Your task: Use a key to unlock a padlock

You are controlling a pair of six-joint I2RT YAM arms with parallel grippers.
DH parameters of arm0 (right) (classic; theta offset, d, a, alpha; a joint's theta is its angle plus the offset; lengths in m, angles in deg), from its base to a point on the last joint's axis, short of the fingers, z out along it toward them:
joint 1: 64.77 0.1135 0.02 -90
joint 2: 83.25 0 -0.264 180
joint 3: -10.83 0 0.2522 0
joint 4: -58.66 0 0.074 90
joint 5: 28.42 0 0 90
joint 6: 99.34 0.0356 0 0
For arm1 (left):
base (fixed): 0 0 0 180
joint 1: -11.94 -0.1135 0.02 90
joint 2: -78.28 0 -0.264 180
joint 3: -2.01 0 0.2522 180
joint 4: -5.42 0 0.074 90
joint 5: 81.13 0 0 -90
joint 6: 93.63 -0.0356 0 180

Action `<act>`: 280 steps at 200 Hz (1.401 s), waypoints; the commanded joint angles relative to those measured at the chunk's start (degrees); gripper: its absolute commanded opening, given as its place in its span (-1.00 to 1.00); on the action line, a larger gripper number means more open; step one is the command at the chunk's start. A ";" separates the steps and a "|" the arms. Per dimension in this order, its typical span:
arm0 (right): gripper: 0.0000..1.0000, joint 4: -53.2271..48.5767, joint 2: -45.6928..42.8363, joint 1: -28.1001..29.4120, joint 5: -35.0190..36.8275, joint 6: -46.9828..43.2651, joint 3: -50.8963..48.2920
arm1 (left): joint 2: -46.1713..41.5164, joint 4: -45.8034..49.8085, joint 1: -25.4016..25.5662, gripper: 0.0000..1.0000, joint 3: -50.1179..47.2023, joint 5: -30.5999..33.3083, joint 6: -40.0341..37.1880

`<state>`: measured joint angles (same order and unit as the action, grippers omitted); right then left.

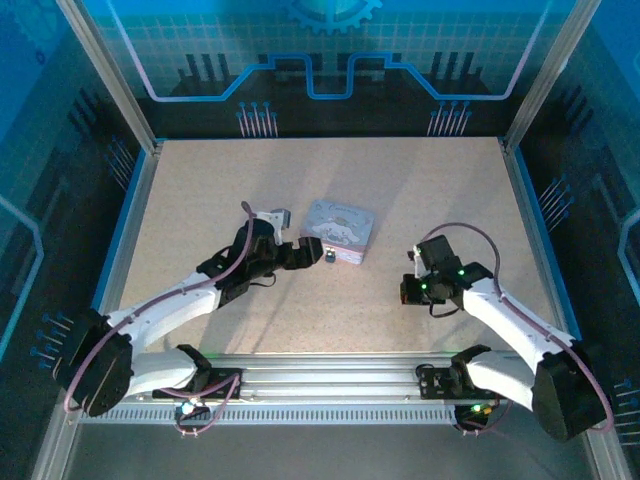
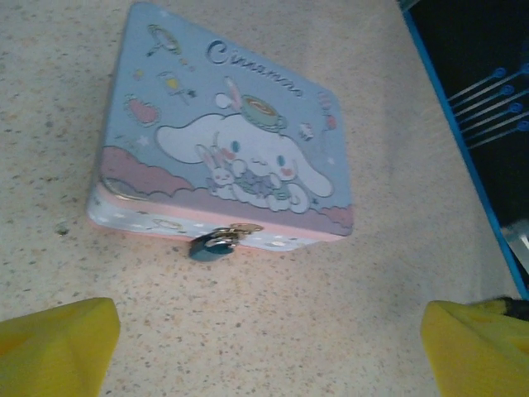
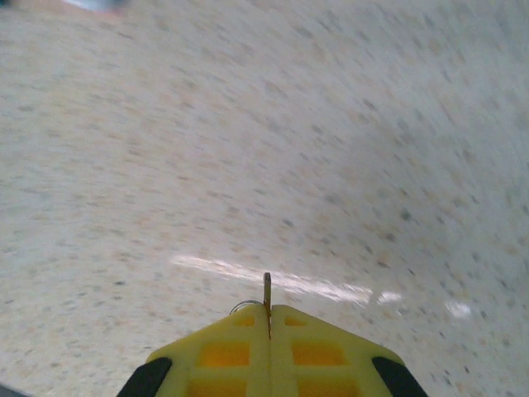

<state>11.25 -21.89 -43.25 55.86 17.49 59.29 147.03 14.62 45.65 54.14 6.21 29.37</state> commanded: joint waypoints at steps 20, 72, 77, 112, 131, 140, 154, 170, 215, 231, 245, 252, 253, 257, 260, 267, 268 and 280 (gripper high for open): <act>-0.99 7.63 -1.42 0.98 -13.30 -15.23 6.20 | -2.83 -6.36 0.24 0.64 0.04 -12.22 -5.57; -0.99 14.72 0.12 0.92 -26.56 -23.89 10.40 | 0.05 -13.18 1.56 0.17 1.46 -21.38 -6.33; -0.99 14.95 0.39 0.92 -27.72 -24.41 10.68 | 0.42 -13.05 1.95 0.14 1.85 -21.58 -6.62; -0.99 14.74 2.00 0.94 -33.49 -27.64 12.37 | 3.28 -13.41 4.49 0.03 4.34 -22.68 -7.94; -0.99 14.62 2.36 1.06 -34.95 -28.42 12.50 | 4.85 -14.97 5.37 -0.06 5.08 -23.24 -7.36; -0.99 14.76 2.35 1.06 -35.69 -28.66 12.41 | 5.61 -15.97 5.70 -0.09 5.35 -23.54 -6.92; -0.99 14.84 2.36 1.15 -36.27 -29.00 12.29 | 6.62 -16.87 6.18 -0.09 5.89 -23.88 -6.54; -0.99 15.02 2.36 1.30 -36.56 -29.20 12.22 | 7.52 -17.23 6.78 -0.12 6.68 -24.06 -6.51; -0.99 16.07 2.44 1.67 -37.64 -28.83 12.18 | 9.05 -18.06 7.64 -0.22 7.59 -24.15 -6.14; -0.99 16.29 2.46 1.77 -37.92 -28.70 12.16 | 9.38 -18.48 7.77 -0.27 7.66 -24.22 -5.91; -0.98 16.51 2.53 1.94 -38.10 -28.54 12.17 | 9.64 -18.47 8.02 -0.30 7.78 -24.24 -5.85; -0.98 16.60 2.57 1.93 -38.13 -28.56 12.21 | 9.73 -18.47 8.03 -0.32 7.82 -24.24 -5.94; -0.98 16.60 2.59 1.94 -38.09 -28.57 12.18 | 9.73 -18.47 8.03 -0.32 7.80 -24.24 -5.93; -0.98 16.66 2.58 2.02 -38.12 -28.52 12.22 | 9.75 -18.55 8.08 -0.33 7.84 -24.17 -5.98; -0.98 16.66 2.66 2.04 -38.26 -28.50 12.28 | 9.80 -18.48 8.11 -0.33 7.88 -24.16 -6.05; -0.98 16.75 2.70 2.13 -38.42 -28.50 12.27 | 9.82 -18.47 8.07 -0.35 7.90 -24.23 -6.01; -0.98 16.76 2.70 2.13 -38.41 -28.54 12.30 | 9.82 -18.47 8.05 -0.35 7.88 -24.19 -6.01; -0.99 16.87 2.75 2.29 -38.62 -28.59 12.25 | 9.82 -18.47 8.12 -0.40 7.86 -24.09 -6.01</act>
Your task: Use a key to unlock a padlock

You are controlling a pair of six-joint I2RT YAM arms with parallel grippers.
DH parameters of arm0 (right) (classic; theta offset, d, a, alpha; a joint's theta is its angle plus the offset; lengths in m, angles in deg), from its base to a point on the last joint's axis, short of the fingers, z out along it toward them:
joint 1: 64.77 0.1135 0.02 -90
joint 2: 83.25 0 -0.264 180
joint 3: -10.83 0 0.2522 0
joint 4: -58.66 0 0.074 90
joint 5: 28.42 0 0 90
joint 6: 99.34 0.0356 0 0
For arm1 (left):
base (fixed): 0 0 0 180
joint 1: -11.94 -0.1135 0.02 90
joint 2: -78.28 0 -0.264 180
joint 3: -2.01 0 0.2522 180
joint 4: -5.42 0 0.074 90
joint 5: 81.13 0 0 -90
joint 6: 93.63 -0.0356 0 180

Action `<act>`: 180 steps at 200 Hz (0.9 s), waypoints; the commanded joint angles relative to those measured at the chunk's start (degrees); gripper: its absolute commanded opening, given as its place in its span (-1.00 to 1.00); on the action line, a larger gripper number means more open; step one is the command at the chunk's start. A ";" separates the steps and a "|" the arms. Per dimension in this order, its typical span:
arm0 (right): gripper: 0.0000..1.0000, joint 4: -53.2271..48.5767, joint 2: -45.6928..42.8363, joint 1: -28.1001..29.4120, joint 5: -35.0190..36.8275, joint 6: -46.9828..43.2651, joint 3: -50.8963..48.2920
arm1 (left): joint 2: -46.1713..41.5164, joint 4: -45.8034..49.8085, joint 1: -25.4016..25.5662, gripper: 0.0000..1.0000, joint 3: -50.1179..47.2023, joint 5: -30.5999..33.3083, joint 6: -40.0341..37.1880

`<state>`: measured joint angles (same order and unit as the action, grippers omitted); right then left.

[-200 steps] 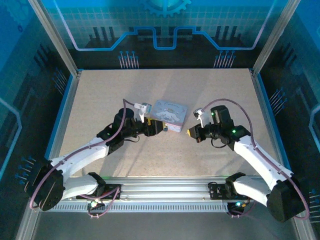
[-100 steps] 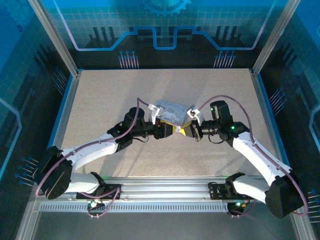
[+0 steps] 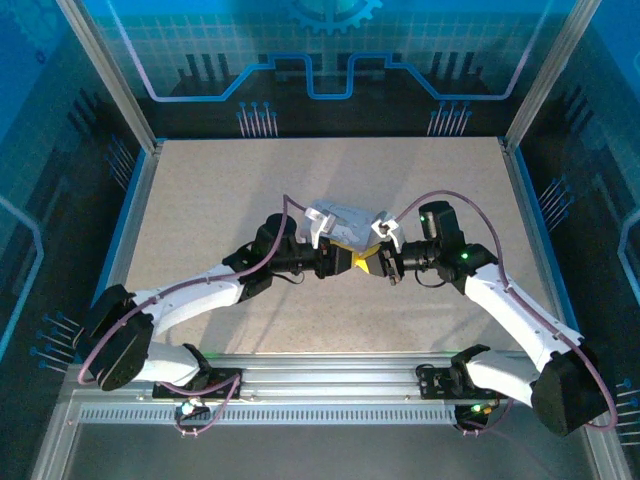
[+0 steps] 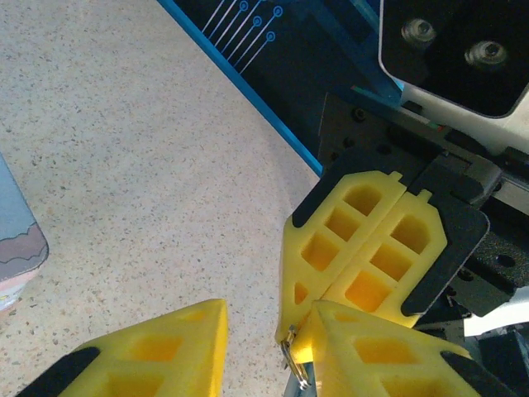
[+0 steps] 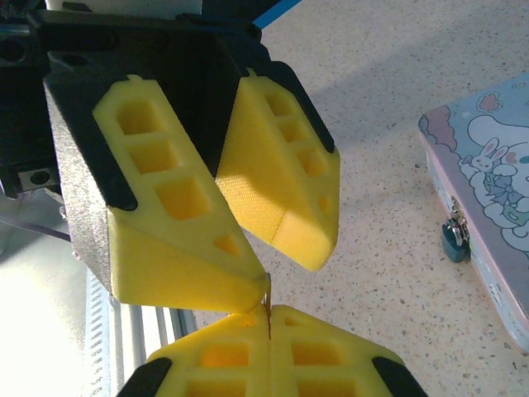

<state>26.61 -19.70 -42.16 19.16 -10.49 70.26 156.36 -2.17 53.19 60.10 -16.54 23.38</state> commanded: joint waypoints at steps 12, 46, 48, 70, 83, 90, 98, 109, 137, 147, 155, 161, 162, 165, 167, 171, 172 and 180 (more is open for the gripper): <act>-0.99 1.52 0.70 1.35 -2.06 -0.65 1.27 | 0.49 -1.73 0.58 -0.45 1.92 -1.24 -0.11; -0.98 1.77 0.66 1.38 -2.32 -0.39 1.28 | 0.43 -1.78 0.56 -0.71 2.03 -1.23 -0.13; -0.99 1.83 0.62 1.38 -2.30 -0.25 1.33 | 0.41 -1.79 0.58 -0.73 1.99 -1.23 -0.14; -0.98 3.67 0.10 1.28 -2.75 1.49 0.83 | 0.05 -1.34 0.54 -0.89 1.94 -1.06 -0.38; -0.92 4.22 -0.09 1.13 -2.77 2.18 0.73 | -0.17 -1.07 0.53 -1.00 1.91 -0.90 -0.72; -0.88 4.19 -0.18 0.82 -2.94 2.41 0.59 | -0.45 -0.90 0.55 -1.00 1.88 -0.64 -0.81; -0.82 4.13 -0.46 0.24 -3.18 2.79 0.49 | -0.76 -0.65 0.49 -1.00 1.76 -0.26 -1.04; -0.71 4.29 -1.07 -1.09 -3.79 3.51 -0.11 | -1.47 -0.12 0.57 -1.00 1.70 0.51 -1.57; -0.36 10.32 -4.38 -6.05 -8.25 9.37 -3.92 | -3.50 0.18 0.55 -1.00 1.13 2.57 -2.95; -0.26 13.56 -5.61 -7.32 -9.63 12.16 -5.49 | -3.94 0.08 0.55 -1.00 1.04 2.93 -3.17; -0.19 15.85 -6.40 -7.83 -10.29 14.06 -6.42 | -4.16 0.07 0.51 -1.00 1.10 2.92 -3.33; -0.14 17.19 -6.74 -7.93 -10.65 15.08 -7.11 | -4.25 0.07 0.50 -1.00 1.11 2.96 -3.44; -0.13 17.43 -6.80 -7.98 -10.75 15.32 -7.18 | -4.25 0.07 0.50 -1.00 1.11 2.98 -3.49; -0.11 17.92 -6.90 -7.95 -10.84 15.69 -7.42 | -4.26 0.06 0.57 -1.00 1.15 3.04 -3.52; -0.10 18.17 -6.93 -7.94 -11.00 15.97 -7.54 | -4.32 0.05 0.53 -1.00 1.18 3.01 -3.53; -0.08 18.83 -6.95 -7.93 -11.27 16.59 -7.81 | -4.34 0.03 0.58 -1.00 1.24 3.00 -3.61; -0.07 19.04 -6.90 -7.89 -11.32 16.69 -7.84 | -4.34 0.09 0.54 -1.00 1.22 3.00 -3.62; -0.05 20.29 -6.71 -7.76 -11.74 17.76 -8.26 | -4.34 0.16 0.58 -1.00 1.29 3.00 -3.63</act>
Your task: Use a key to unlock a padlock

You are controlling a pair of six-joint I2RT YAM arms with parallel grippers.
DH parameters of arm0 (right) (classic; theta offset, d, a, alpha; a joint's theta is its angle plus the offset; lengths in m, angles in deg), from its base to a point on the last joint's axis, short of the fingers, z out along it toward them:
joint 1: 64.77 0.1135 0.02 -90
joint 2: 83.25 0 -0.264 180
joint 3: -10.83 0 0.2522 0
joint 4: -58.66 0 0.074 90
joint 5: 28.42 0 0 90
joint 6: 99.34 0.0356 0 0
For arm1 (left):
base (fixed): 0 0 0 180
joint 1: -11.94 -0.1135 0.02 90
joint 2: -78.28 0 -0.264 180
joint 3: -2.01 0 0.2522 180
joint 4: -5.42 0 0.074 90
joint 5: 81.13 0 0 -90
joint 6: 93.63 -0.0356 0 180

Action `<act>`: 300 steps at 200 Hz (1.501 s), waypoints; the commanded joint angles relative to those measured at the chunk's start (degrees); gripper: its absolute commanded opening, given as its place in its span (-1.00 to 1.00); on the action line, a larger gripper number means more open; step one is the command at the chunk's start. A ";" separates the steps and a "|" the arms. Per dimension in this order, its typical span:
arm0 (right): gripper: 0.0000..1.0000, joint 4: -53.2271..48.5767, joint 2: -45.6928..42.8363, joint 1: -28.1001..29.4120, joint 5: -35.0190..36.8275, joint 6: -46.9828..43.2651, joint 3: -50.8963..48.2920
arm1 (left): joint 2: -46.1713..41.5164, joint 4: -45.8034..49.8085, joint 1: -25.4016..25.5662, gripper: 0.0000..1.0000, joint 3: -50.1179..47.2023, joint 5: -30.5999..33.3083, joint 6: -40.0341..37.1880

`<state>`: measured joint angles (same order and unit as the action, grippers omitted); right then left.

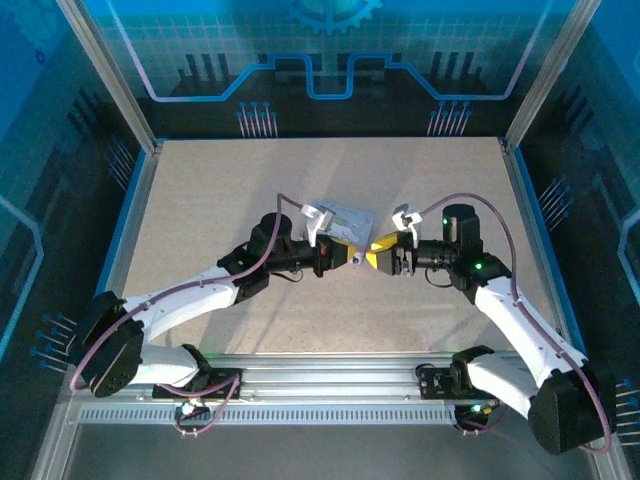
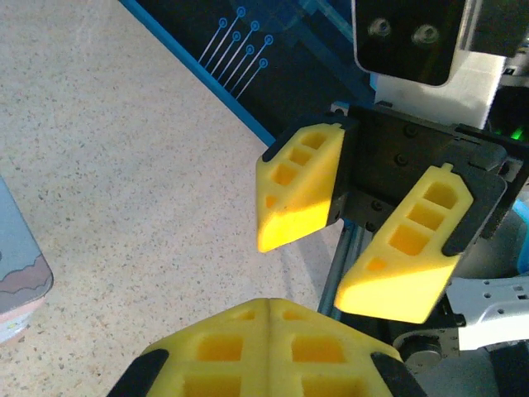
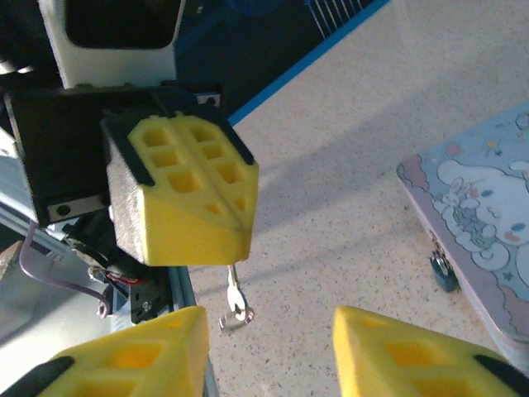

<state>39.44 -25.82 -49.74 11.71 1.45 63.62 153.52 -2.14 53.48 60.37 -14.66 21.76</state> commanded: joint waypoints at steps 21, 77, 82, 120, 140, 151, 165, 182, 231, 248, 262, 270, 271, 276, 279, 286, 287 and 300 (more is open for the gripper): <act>-0.03 10.51 0.67 1.11 -4.54 8.25 -2.57 | -1.59 0.08 0.26 -1.00 1.17 1.34 -2.10; -0.04 13.54 5.53 5.74 -4.01 9.35 -1.98 | -1.67 0.10 0.27 -1.00 1.04 2.17 -2.01; -0.04 13.61 5.72 5.89 -3.99 9.34 -1.94 | -1.67 0.05 0.24 -1.00 1.10 2.31 -1.99; -0.13 13.82 6.94 6.94 -4.10 9.38 -2.02 | -1.77 0.14 0.29 -1.00 0.95 3.35 -1.85; -0.19 13.79 7.32 7.20 -4.44 9.34 -2.02 | -1.85 0.26 0.23 -1.00 0.90 4.06 -1.88; -0.22 13.58 7.48 7.20 -4.40 9.19 -2.02 | -1.95 0.22 0.26 -1.00 0.78 4.45 -1.91; -0.25 13.25 7.68 7.30 -4.45 9.03 -2.02 | -2.11 0.00 0.22 -1.00 0.64 4.72 -1.79; -0.27 12.86 7.94 7.30 -4.45 8.72 -2.05 | -2.37 -0.26 0.27 -1.00 0.36 5.11 -1.78; -0.43 12.75 7.97 7.36 -3.79 8.62 -2.02 | -2.73 -0.38 0.25 -1.00 0.10 5.42 -1.92; -0.53 12.91 7.63 7.33 -3.10 8.78 -2.02 | -2.73 -0.45 0.29 -1.00 0.05 5.51 -1.92; -0.63 12.97 7.36 7.27 -2.32 9.05 -2.06 | -2.73 -0.45 0.28 -1.00 -0.12 5.35 -1.91; -0.70 13.10 7.16 7.31 -2.04 9.17 -2.19 | -2.73 -0.41 0.27 -1.00 -0.13 5.34 -1.85; -0.71 13.10 7.17 7.30 -2.01 9.17 -2.15 | -2.73 -0.45 0.28 -1.00 -0.17 5.34 -1.93; -0.74 13.10 7.13 7.29 -1.82 9.16 -2.20 | -2.81 -0.45 0.26 -1.00 -0.13 5.34 -1.97; -0.76 13.10 7.09 7.30 -1.67 9.16 -2.20 | -2.82 -0.43 0.29 -1.00 -0.19 5.38 -1.99; -0.81 12.86 7.02 7.30 -1.41 9.04 -2.15 | -2.91 -0.45 0.24 -1.00 -0.23 5.49 -2.00; -0.82 12.76 7.01 7.30 -1.39 9.02 -2.18 | -2.95 -0.46 0.27 -1.00 -0.31 5.50 -2.01; -0.88 11.92 6.77 7.25 -0.54 8.39 -2.31 | -3.24 -0.44 0.29 -1.00 -0.48 5.92 -2.07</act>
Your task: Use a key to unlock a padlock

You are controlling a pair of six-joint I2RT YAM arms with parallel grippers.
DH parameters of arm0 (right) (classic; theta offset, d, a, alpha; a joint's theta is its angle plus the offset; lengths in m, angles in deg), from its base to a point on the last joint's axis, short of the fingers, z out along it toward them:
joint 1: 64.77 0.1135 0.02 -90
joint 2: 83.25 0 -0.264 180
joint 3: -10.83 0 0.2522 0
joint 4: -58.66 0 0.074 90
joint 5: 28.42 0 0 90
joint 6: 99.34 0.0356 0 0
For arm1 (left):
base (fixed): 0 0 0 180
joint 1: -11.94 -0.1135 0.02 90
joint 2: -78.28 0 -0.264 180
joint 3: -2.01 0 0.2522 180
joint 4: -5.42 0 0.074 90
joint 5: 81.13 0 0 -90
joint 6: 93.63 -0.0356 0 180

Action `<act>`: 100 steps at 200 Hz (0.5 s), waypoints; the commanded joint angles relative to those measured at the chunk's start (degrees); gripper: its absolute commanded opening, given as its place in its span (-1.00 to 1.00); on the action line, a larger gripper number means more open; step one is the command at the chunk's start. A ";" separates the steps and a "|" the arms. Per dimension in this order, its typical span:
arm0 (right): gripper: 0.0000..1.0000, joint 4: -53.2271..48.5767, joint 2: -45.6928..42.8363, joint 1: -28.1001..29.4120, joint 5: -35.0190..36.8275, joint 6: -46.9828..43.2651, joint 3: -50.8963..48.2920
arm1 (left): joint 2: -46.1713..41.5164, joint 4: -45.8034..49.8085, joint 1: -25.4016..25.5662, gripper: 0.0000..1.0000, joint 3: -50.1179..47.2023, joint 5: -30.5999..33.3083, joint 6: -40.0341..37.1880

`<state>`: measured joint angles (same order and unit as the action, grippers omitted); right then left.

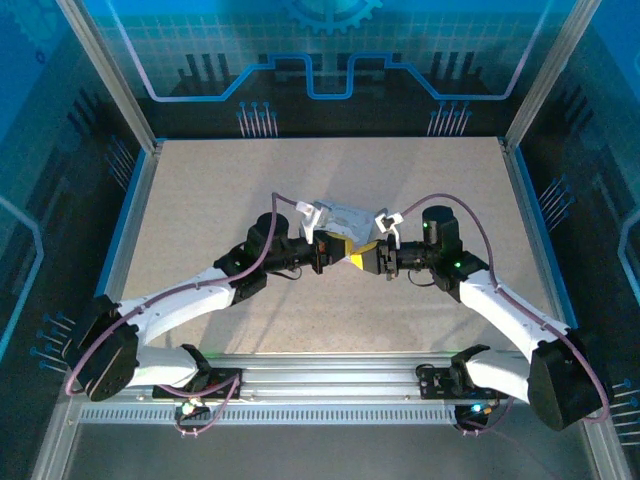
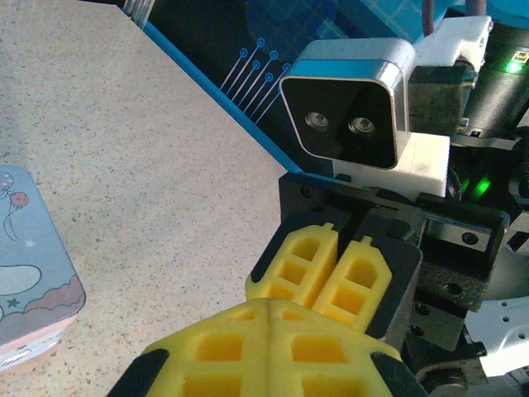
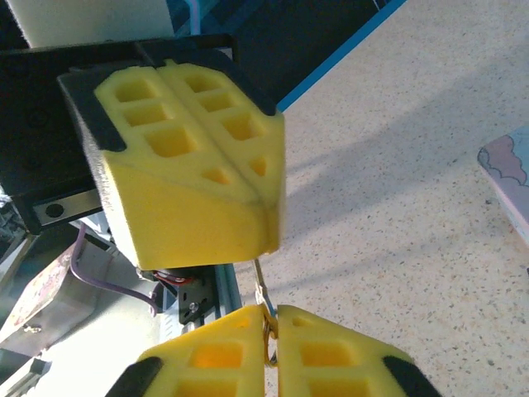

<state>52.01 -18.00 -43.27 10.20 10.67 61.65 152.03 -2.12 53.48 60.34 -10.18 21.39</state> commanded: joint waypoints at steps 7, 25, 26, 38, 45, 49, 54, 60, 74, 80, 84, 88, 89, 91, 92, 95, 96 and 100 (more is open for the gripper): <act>-0.91 -1.04 -1.10 0.74 1.44 -1.01 -0.39 | -1.94 -0.41 0.23 -1.00 -0.55 1.55 -1.79; -0.97 -1.42 -1.49 0.52 2.28 -1.27 -0.59 | -2.32 -0.08 0.23 -0.99 -0.74 1.80 -1.99; -0.97 -1.45 -1.51 0.54 2.35 -1.28 -0.59 | -2.36 -0.03 0.26 -0.99 -0.73 1.77 -2.03; -0.99 -2.54 -1.70 0.47 3.20 -1.93 -0.41 | -2.84 0.65 0.21 -0.83 -0.78 2.28 -2.33; -1.00 -3.60 -1.71 0.35 3.74 -2.52 -0.10 | -3.18 1.12 0.18 -0.73 -0.72 2.77 -2.64; -1.00 -4.38 -1.79 0.26 4.15 -2.95 0.08 | -3.43 1.47 0.19 -0.65 -0.76 3.06 -2.84; -1.00 -5.57 -1.75 0.18 4.61 -3.64 0.39 | -3.80 1.94 0.21 -0.53 -0.89 3.64 -3.07; -1.00 -7.07 -1.73 0.21 5.37 -4.49 0.80 | -4.24 2.59 0.20 -0.38 -0.97 4.39 -3.34; -1.00 -11.17 -1.41 0.04 7.11 -6.88 2.03 | -5.44 4.07 0.21 -0.15 -1.38 6.24 -3.91; -1.00 -12.91 -1.21 0.01 8.04 -7.83 2.45 | -5.99 4.92 0.15 -0.03 -1.64 7.09 -4.10; -1.00 -14.12 -1.05 -0.09 8.63 -8.43 2.78 | -6.32 5.31 0.10 0.04 -1.80 7.73 -4.21; -1.00 -15.41 -0.91 -0.05 9.45 -9.07 3.21 | -6.74 5.77 0.08 0.08 -1.99 8.35 -4.29; -1.00 -15.66 -0.87 -0.10 9.72 -9.22 3.34 | -6.80 5.93 0.06 0.09 -2.06 8.52 -4.33; -1.00 -16.37 -0.80 -0.13 10.11 -9.53 3.54 | -6.94 6.14 0.11 0.11 -2.20 8.81 -4.33; -1.00 -16.66 -0.73 -0.18 10.26 -9.72 3.63 | -7.08 6.29 0.11 0.13 -2.25 9.01 -4.39; -1.00 -17.61 -0.48 -0.14 10.90 -10.20 4.01 | -7.34 6.71 0.12 0.17 -2.42 9.51 -4.44; -1.00 -17.90 -0.48 -0.14 11.06 -10.36 4.09 | -7.46 6.84 0.12 0.18 -2.53 9.75 -4.45; -1.00 -19.18 -0.13 -0.19 12.05 -11.04 4.54 | -7.83 7.45 0.05 0.25 -2.72 10.48 -4.53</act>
<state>42.35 -19.02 -43.34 17.02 5.12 62.57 147.18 1.42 53.48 59.47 -4.89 18.64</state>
